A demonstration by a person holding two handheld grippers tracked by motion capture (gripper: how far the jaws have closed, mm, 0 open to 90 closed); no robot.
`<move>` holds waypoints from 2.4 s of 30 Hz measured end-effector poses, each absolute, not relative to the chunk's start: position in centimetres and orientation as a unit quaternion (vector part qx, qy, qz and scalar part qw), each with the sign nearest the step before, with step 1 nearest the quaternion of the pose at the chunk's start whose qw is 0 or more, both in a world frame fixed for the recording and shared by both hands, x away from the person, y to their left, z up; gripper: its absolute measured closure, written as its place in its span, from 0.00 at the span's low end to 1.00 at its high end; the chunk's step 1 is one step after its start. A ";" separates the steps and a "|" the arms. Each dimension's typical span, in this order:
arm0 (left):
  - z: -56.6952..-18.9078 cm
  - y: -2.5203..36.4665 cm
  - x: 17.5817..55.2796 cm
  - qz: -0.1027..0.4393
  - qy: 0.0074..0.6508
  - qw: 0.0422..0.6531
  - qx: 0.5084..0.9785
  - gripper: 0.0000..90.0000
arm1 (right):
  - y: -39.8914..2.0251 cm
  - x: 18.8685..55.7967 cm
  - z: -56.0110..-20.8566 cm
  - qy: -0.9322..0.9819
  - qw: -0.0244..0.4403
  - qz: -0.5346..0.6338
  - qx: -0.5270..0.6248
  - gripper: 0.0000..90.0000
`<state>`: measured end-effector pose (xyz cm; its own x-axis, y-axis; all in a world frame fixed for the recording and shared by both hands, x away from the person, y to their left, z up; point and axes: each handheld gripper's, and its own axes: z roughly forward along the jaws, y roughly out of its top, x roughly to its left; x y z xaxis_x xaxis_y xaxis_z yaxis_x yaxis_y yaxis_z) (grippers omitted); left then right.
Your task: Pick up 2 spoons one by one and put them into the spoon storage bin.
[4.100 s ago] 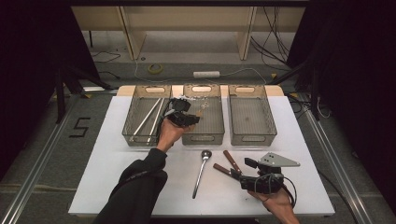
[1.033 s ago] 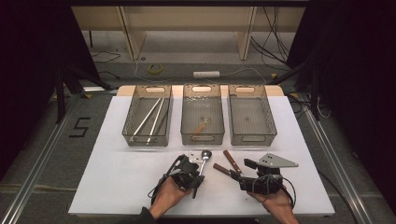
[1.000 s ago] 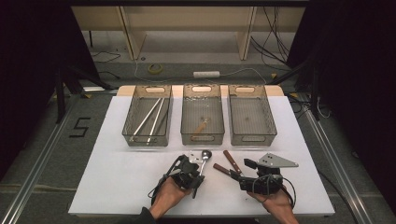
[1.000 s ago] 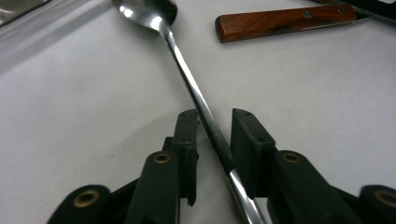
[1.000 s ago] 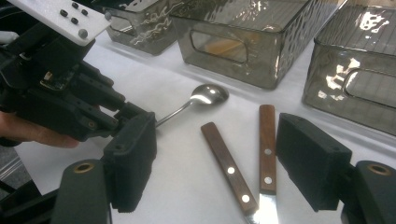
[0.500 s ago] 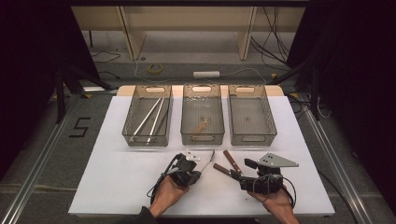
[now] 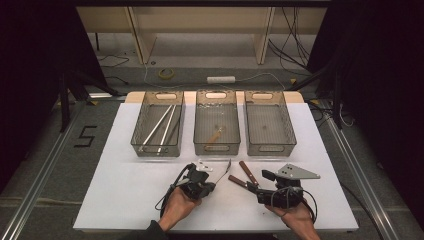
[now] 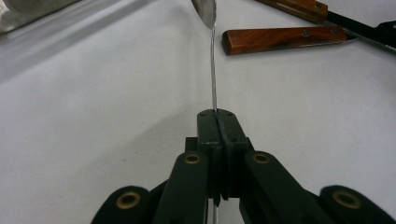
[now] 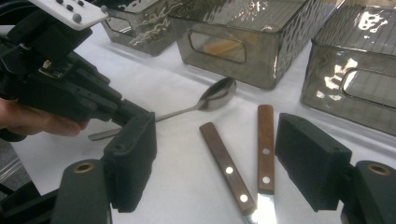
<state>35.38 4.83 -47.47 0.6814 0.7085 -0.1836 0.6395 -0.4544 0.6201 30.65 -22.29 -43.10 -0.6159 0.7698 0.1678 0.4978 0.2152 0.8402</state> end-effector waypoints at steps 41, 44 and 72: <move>-40.7 7.5 39.8 0.080 0.397 0.431 0.806 0.99 | -22.5 30.8 -43.3 0.768 0.142 0.463 0.419 0.34; -40.3 7.8 40.6 0.083 0.403 0.436 0.800 0.99 | -22.5 30.8 -43.3 0.766 0.142 0.466 0.419 0.34; -39.0 7.1 49.5 0.109 0.469 0.418 0.771 0.99 | -22.5 30.8 -43.3 0.768 0.139 0.465 0.417 0.34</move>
<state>49.51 7.09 -39.00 0.5367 0.8136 -0.2238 0.6318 -0.2116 0.7457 30.83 -22.50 -43.34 -0.6139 0.7701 0.1734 0.5105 0.2198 0.8313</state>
